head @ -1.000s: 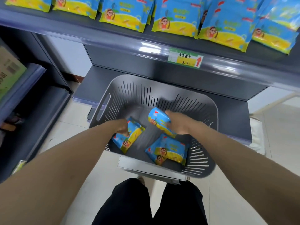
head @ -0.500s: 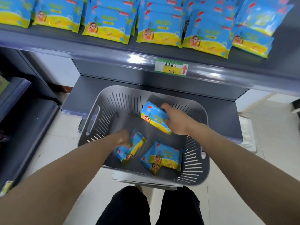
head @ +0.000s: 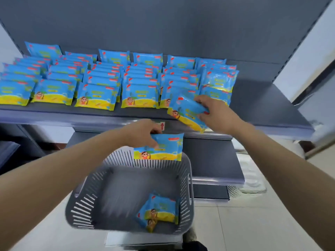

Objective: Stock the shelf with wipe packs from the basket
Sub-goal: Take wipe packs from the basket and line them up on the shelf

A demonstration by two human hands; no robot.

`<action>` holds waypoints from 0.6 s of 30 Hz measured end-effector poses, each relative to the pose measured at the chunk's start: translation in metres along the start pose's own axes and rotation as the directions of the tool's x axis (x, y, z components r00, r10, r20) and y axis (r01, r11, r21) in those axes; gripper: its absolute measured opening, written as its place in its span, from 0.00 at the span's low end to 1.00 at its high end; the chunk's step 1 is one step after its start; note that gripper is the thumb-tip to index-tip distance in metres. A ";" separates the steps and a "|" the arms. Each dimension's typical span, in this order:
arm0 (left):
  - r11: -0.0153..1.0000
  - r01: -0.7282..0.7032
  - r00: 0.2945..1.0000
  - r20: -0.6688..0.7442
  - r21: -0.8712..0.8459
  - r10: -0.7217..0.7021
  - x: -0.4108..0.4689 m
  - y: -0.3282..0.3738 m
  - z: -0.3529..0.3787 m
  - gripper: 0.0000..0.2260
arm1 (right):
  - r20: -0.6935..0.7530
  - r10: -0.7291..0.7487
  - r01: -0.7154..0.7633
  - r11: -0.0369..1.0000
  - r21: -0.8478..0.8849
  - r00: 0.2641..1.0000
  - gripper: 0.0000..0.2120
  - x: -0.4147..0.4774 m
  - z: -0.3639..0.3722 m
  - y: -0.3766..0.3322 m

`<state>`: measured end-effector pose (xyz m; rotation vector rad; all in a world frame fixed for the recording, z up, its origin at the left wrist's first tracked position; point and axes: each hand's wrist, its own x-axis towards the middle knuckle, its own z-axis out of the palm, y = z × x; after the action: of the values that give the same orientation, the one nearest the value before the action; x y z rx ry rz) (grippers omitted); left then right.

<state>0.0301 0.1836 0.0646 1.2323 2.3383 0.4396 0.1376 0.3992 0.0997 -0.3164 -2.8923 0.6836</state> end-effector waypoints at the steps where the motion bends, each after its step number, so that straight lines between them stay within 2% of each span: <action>1: 0.999 -0.041 0.998 -0.042 -0.012 0.040 0.005 0.016 -0.010 0.08 | -0.039 0.019 -0.019 1.000 0.000 0.999 0.20 0.003 -0.017 0.008; 4: 0.988 -0.133 0.981 -0.155 -0.078 0.119 0.026 0.062 -0.031 0.10 | -0.124 0.068 -0.074 0.996 -0.042 0.990 0.18 0.016 -0.057 0.040; 6: 0.977 -0.170 0.970 -0.200 -0.131 0.142 0.042 0.086 -0.037 0.10 | -0.122 0.097 -0.108 0.990 -0.089 0.988 0.17 0.028 -0.073 0.063; 11: 0.974 -0.201 0.961 -0.215 -0.105 0.175 0.083 0.118 -0.037 0.06 | 0.028 0.118 -0.111 0.978 -0.177 0.993 0.17 0.057 -0.069 0.112; 18: 0.983 -0.101 0.969 -0.239 -0.151 0.063 0.129 0.120 -0.036 0.08 | 0.159 0.111 -0.081 0.980 -0.184 0.981 0.19 0.106 -0.063 0.153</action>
<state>0.0293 0.3541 0.1205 1.2612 2.3915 0.8282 0.0737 0.5844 0.0965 -0.4433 -3.1251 0.4900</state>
